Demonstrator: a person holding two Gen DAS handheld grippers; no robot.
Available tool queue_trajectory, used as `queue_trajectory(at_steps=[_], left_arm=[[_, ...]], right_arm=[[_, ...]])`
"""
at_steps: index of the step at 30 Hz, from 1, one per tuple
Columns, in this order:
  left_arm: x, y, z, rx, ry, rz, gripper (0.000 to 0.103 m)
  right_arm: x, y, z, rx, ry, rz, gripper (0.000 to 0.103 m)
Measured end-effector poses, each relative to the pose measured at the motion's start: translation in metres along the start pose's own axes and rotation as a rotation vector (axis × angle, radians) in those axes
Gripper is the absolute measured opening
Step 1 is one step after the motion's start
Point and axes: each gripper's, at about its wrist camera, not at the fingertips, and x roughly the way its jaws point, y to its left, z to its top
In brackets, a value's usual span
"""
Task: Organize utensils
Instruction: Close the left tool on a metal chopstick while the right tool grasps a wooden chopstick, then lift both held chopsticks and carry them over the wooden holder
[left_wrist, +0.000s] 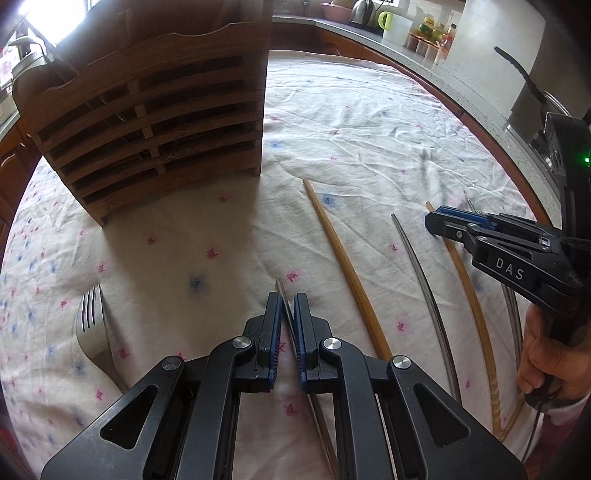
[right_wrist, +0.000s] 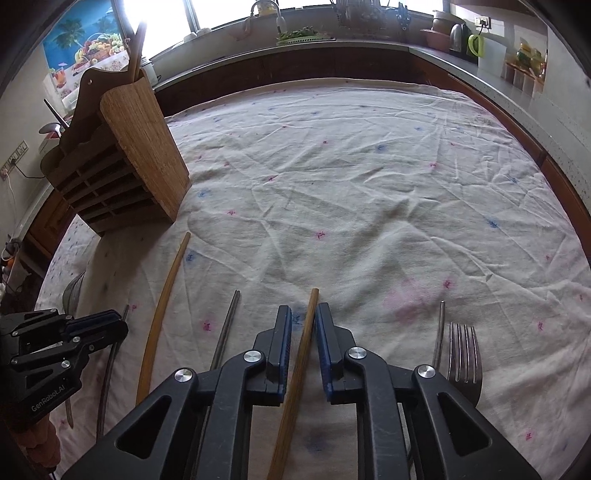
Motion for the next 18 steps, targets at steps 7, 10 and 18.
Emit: queue_trajectory(at_steps=[7,10,18], left_arm=[[-0.008,-0.002,-0.003,-0.023,-0.019,-0.007,0.004],[-0.024,0.005,-0.008,-0.05,-0.057,-0.025,0.004],[-0.093,0.028,-0.014,-0.142,-0.211,-0.084,0.003]], right_arm=[[-0.011,-0.003,-0.005,0.04,-0.023,0.037,0.005],[-0.031,-0.004,-0.008,0.065,-0.059,0.086,0.005],[-0.105,0.006,-0.003,0.079,-0.225,0.176,0.005]])
